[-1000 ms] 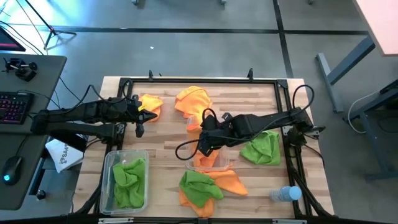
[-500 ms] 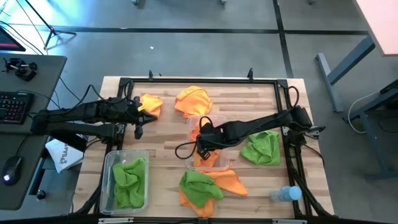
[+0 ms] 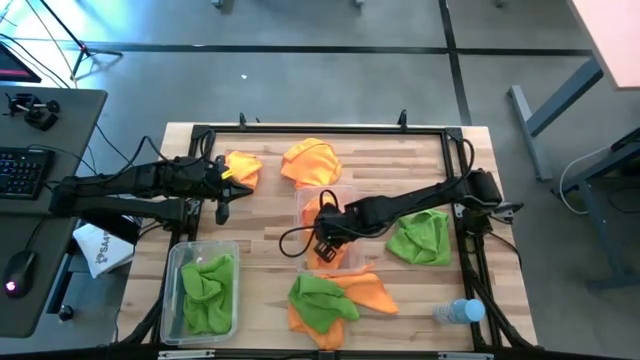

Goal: Sort microfiber towel by color & place in baskets
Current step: Put the yellow microfiber towel into the right transparent bin

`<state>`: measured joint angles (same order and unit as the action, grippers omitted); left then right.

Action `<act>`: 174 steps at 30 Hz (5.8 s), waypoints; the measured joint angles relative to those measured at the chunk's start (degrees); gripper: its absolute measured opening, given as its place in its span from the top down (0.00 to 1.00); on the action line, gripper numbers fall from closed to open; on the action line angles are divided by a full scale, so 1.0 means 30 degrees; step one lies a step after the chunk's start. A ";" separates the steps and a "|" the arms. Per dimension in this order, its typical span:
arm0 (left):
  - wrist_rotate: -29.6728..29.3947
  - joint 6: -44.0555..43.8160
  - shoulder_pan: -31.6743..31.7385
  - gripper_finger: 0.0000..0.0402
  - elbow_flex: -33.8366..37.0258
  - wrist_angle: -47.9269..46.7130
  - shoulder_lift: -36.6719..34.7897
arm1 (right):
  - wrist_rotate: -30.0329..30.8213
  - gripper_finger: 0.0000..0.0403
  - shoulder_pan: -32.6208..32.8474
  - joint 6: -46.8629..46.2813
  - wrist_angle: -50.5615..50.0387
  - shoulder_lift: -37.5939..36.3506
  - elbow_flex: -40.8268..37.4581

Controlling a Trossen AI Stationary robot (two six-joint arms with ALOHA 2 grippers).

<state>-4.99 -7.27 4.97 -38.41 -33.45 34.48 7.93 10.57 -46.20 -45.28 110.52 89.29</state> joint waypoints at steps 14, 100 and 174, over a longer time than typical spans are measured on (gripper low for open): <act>-0.0031 -0.0004 -0.0007 1.00 0.0000 -0.0950 0.0000 | 0.1038 0.65 -0.0015 0.0815 -0.3849 0.0059 0.3647; -0.6178 -0.5272 0.6958 0.79 -0.7797 -1.0146 2.0961 | 0.4200 1.00 -0.1938 0.3923 -0.3089 -2.3999 -1.4722; -0.3632 -0.1182 -0.3849 1.00 -1.8633 0.4325 1.5458 | 0.7002 1.00 -0.1938 0.5213 -0.2521 -2.3951 -1.4722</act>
<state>-15.89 -10.81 -6.57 -94.31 -20.47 80.85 28.94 4.75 -30.57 -52.84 38.67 45.12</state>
